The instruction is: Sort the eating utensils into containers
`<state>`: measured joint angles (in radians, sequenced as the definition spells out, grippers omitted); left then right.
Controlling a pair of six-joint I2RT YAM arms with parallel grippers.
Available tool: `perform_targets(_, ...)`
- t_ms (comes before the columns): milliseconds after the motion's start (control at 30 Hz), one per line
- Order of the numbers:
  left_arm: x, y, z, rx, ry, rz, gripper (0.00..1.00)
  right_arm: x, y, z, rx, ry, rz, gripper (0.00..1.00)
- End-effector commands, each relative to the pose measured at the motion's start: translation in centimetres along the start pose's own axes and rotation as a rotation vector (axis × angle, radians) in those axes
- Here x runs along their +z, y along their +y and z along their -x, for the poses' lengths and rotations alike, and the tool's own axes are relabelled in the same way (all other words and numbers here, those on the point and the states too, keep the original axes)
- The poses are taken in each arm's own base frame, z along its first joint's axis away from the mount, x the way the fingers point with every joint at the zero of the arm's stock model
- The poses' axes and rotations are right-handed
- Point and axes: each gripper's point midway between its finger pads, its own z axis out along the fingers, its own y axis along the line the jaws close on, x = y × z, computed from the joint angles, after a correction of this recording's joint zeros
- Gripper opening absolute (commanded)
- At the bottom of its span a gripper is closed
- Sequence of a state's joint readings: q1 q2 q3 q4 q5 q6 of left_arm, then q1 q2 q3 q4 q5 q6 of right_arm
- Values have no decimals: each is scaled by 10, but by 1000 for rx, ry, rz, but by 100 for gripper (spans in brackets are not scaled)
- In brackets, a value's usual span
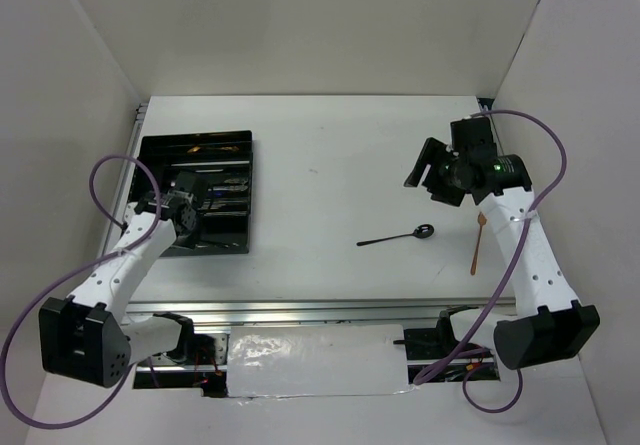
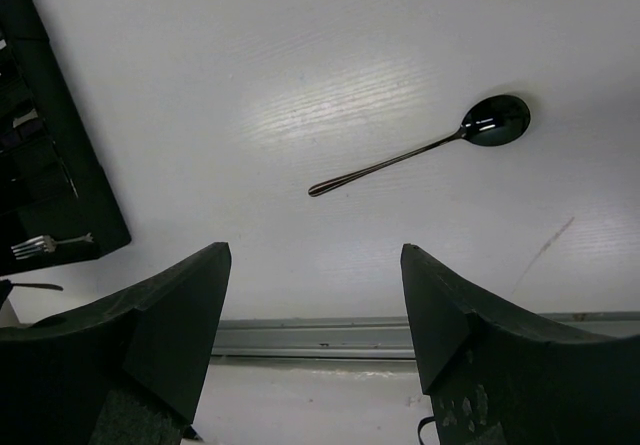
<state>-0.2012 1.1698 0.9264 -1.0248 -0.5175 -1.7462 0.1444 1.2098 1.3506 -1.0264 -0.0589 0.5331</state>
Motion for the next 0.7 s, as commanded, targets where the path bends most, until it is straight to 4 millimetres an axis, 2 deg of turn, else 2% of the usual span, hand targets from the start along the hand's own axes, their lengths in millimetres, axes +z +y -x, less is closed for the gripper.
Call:
perform_targets(0, 1, -19, 1, -106, 2, -43, 0, -7, 5, 14, -25, -43, 4, 77)
perform_targets(100, 8, -19, 1, -136, 3, -26, 0, -2, -3, 10, -17, -17, -35, 77)
perform_targets(233, 21, -17, 6, -146, -18, -1, 0, 7, -16, -9, -2, 53, -92, 77)
perform_targets(333, 31, -16, 8, -160, -13, 27, 0, 12, -13, -15, 8, 57, -51, 77)
perform_targets(667, 44, -28, -9, -192, 53, 37, 0, 11, -13, -7, 4, 49, -77, 77)
